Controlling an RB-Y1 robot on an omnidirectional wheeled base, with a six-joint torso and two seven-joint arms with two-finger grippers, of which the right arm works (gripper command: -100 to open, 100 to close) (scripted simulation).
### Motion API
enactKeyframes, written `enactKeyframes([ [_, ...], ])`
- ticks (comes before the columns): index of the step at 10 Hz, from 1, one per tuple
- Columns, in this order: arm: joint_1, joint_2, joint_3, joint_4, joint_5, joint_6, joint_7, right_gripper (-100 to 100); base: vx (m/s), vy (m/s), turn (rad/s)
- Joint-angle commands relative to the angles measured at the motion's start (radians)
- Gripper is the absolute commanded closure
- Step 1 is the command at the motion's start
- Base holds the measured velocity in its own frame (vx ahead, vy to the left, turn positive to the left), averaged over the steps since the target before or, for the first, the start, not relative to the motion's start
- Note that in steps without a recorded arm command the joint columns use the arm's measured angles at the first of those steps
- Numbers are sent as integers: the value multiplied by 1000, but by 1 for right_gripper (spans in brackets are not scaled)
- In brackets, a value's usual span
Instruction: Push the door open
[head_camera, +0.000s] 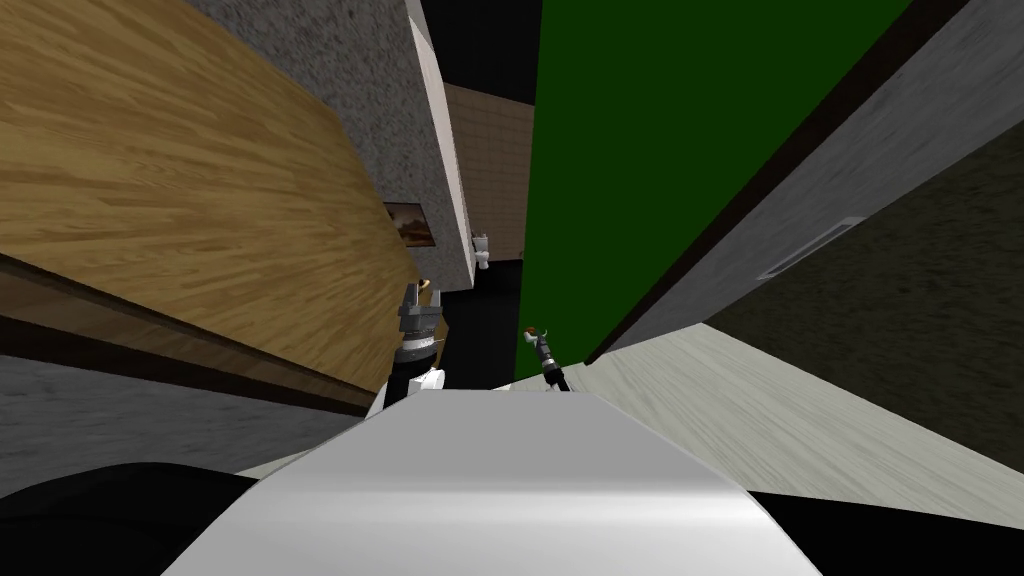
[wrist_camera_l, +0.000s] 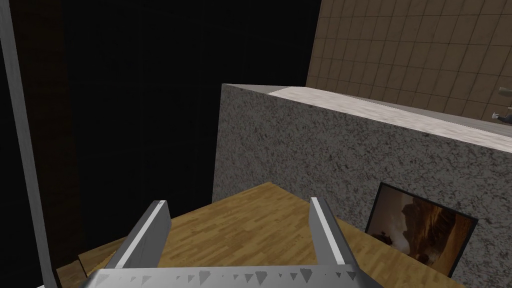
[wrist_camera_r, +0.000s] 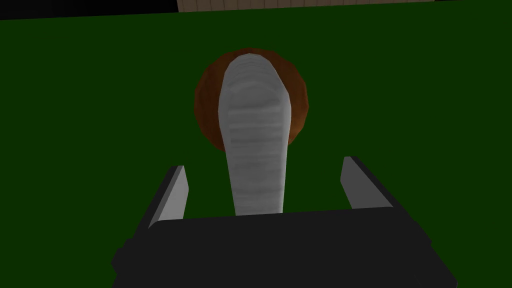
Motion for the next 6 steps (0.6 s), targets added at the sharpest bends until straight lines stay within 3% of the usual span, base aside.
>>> enactKeyframes([
  [1, 0, 0, 0, 0, 0, 0, 0, -100, 79, 5, 5],
  [2, 0, 0, 0, 0, 0, 0, 0, 100, -11, 0, -3],
  [6, 0, 0, 0, 0, 0, 0, 0, 100, -17, -3, -1],
])
